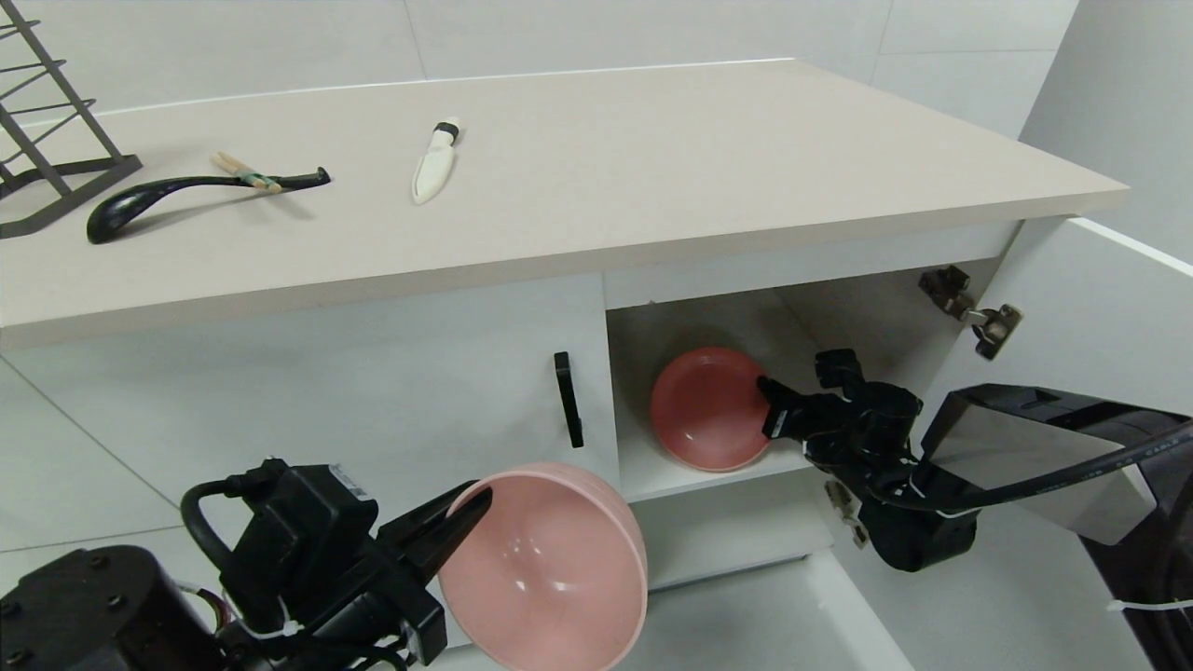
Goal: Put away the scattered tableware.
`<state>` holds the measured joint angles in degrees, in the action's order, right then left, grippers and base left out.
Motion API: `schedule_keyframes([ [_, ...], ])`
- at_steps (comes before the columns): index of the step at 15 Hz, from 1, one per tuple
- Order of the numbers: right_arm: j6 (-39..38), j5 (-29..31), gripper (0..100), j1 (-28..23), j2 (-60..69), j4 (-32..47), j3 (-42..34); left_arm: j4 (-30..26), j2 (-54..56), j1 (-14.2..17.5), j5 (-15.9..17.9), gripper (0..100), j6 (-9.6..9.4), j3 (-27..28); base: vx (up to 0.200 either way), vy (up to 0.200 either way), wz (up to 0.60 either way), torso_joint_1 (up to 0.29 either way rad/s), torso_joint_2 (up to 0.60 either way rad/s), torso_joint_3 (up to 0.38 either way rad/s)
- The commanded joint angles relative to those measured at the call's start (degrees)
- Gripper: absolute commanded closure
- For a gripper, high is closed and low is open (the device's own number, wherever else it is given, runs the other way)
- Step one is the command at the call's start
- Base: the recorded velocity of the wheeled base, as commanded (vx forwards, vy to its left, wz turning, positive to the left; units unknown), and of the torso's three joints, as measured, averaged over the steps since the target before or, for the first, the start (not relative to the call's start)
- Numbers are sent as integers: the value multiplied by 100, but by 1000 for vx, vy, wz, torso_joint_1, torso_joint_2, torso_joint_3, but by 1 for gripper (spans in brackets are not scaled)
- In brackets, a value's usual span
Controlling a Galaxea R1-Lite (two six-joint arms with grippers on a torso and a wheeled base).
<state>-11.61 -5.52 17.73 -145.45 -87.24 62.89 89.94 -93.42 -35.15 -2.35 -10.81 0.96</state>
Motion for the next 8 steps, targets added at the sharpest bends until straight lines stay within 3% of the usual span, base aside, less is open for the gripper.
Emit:
schedule_keyframes([
  [1,0,25,0,3,-36,-4,4,6,-19,-1,-2,100,0,-8,0,0,0,0,0,0],
  [8,123,51,0,3,500,-276,-330,6,-45,-1,-125,100,0,9,0,0,0,0,0,0],
])
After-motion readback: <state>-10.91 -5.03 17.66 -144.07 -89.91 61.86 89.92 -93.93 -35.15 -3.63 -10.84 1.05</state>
